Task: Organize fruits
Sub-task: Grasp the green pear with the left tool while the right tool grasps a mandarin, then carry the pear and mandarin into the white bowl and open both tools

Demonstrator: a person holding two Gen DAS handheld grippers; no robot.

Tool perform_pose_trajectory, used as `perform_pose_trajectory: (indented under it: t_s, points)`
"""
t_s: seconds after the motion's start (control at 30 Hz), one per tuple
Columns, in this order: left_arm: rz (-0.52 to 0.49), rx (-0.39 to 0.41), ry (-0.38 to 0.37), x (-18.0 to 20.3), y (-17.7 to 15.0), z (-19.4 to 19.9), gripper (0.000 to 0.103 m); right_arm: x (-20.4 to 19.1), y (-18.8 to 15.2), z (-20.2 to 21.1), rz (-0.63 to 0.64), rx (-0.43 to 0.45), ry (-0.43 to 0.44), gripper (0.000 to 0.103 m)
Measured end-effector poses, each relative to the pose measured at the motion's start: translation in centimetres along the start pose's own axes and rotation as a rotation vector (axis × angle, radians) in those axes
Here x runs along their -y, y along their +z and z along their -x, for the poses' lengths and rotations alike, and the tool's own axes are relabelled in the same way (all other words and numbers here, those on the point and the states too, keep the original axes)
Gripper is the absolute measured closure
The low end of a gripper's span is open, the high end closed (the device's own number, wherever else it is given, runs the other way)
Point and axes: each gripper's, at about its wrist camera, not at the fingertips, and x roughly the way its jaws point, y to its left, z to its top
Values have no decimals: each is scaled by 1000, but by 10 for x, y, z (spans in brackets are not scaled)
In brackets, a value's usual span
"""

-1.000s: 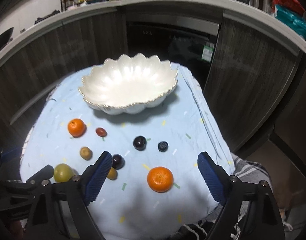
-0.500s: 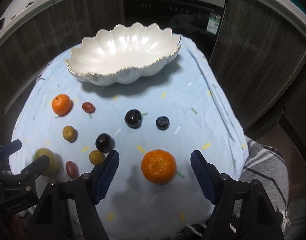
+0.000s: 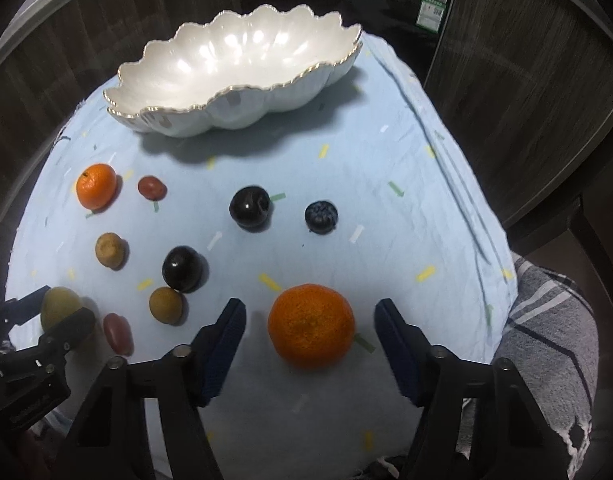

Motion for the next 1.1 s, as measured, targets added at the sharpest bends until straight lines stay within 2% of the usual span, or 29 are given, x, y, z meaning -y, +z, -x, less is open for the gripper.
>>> perform_pose_trajectory:
  t_s: [0.13, 0.2, 0.23, 0.5, 1.1]
  points:
    - [-7, -6, -5, 1, 0, -1, 46, 1, -2, -11, -10, -52, 20, 55]
    - [-18, -10, -14, 3, 0, -1, 52, 3, -3, -13, -14, -60, 18, 58]
    - [-24, -10, -18, 5, 0, -1, 55, 3, -3, -12, -15, -57, 20, 58]
    - [-32, -13, -9, 7, -2, 2, 55, 6, -6, -10, -20, -48, 36, 60]
    - [-38, 44, 2, 0, 15, 23, 55, -11, 7, 17, 42, 47, 57, 60]
